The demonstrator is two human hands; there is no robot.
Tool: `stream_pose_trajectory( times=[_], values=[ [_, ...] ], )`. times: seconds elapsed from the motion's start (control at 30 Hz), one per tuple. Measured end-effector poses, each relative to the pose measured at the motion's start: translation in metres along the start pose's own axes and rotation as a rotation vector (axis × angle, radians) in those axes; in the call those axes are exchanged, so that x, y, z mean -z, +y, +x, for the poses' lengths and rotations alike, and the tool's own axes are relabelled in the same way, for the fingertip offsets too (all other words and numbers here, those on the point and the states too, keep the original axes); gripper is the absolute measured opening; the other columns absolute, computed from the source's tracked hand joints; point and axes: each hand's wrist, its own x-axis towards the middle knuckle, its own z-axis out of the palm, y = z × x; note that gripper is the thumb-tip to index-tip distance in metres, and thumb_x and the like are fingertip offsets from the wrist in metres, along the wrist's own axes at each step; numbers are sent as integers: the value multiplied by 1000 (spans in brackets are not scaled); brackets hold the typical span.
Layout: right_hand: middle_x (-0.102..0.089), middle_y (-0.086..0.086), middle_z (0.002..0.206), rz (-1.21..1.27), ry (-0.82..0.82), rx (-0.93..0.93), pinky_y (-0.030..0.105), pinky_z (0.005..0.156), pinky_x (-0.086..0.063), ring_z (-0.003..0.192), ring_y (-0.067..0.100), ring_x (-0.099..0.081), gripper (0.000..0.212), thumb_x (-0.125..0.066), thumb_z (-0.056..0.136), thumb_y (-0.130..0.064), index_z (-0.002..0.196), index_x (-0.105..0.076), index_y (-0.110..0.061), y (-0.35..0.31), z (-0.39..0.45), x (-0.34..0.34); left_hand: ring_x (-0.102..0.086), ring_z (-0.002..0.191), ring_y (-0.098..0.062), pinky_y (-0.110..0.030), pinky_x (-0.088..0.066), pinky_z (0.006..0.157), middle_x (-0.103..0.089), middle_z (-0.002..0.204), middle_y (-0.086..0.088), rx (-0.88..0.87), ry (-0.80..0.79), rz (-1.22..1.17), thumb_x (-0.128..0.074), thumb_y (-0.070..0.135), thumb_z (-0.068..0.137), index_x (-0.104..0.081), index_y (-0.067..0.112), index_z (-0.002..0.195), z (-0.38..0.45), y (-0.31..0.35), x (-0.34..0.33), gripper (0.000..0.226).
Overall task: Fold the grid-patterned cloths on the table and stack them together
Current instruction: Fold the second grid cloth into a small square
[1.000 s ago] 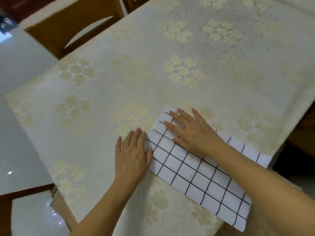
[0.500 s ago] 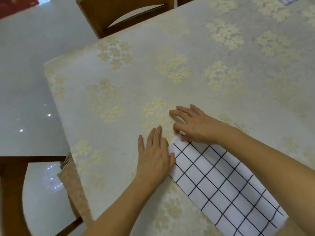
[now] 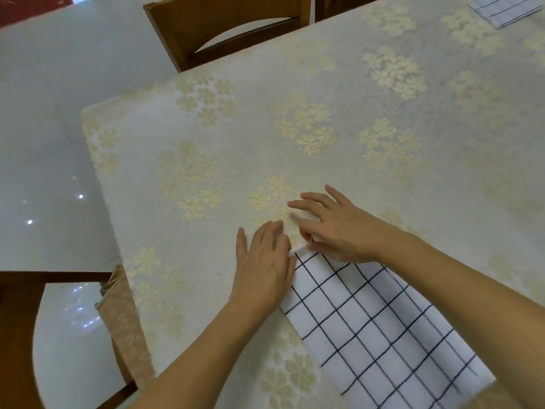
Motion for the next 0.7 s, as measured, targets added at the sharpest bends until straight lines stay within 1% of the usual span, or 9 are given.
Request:
stream_pose_trajectory(
  times=[0.07, 0.13, 0.17, 0.23, 0.33, 0.4, 0.53, 0.6, 0.7],
  values=[
    [-21, 3, 164, 20, -63, -11, 62, 120, -10, 152, 31, -10, 37, -54, 92, -45, 124, -51, -28, 2, 11, 11, -49, 134, -28, -66, -26, 113, -57, 138, -10, -62, 51, 60, -53, 26, 98, -60, 13, 111, 5, -12, 14, 21],
    [-15, 0, 165, 18, -134, -42, 62, 120, -5, 153, 29, -1, 49, -55, 91, -48, 137, -46, -33, 1, 29, 23, -52, 131, -28, -65, -27, 113, -60, 133, -9, -105, 85, 105, -56, 22, 96, -59, 13, 108, 11, -25, 33, 14],
    [-15, -2, 165, 10, -163, -52, 62, 120, -3, 153, 28, 2, 50, -56, 91, -47, 138, -46, -34, 0, 40, 30, -53, 130, -28, -65, -27, 113, -62, 132, -9, -114, 94, 123, -58, 20, 95, -58, 13, 107, 14, -33, 42, 13],
    [-24, -3, 162, 15, -177, -57, 60, 120, 1, 153, 24, 0, 43, -57, 92, -44, 133, -53, -33, -5, 63, 43, -54, 130, -28, -64, -27, 114, -64, 129, -8, -118, 108, 167, -59, 20, 95, -57, 13, 110, 21, -49, 61, 16],
    [-39, -4, 155, 46, -57, -48, 56, 122, -1, 151, 20, -16, 25, -57, 96, -36, 119, -64, -29, -16, 93, 60, -57, 128, -28, -60, -30, 114, -68, 122, -9, -108, 140, 221, -58, 20, 97, -58, 8, 120, 28, -71, 88, 25],
    [-50, -2, 148, 37, 57, -39, 56, 122, -7, 146, 20, -31, 17, -58, 96, -30, 109, -70, -27, -23, 105, 71, -59, 125, -28, -57, -33, 114, -71, 114, -10, -88, 171, 229, -57, 20, 97, -60, 7, 118, 29, -81, 105, 25],
    [-71, -3, 120, -45, 209, -17, 58, 119, -20, 123, 22, -57, 12, -65, 92, -26, 100, -74, -27, -37, 104, 96, -60, 123, -28, -55, -36, 112, -74, 103, -7, -72, 230, 240, -60, 18, 95, -61, 9, 111, 17, -81, 134, 19],
    [-74, -5, 108, -99, 258, 15, 57, 118, -24, 112, 22, -63, 11, -67, 91, -26, 100, -74, -27, -45, 93, 107, -61, 121, -29, -55, -39, 110, -74, 100, -6, -80, 274, 232, -59, 17, 94, -61, 9, 110, 6, -75, 143, 18],
    [-74, -3, 105, -126, 282, 55, 52, 112, -35, 104, 24, -65, 16, -64, 91, -23, 104, -72, -25, -56, 70, 111, -64, 116, -32, -50, -48, 102, -72, 97, -8, -98, 306, 201, -59, 16, 93, -62, 8, 106, -14, -59, 148, 15]
  ],
)
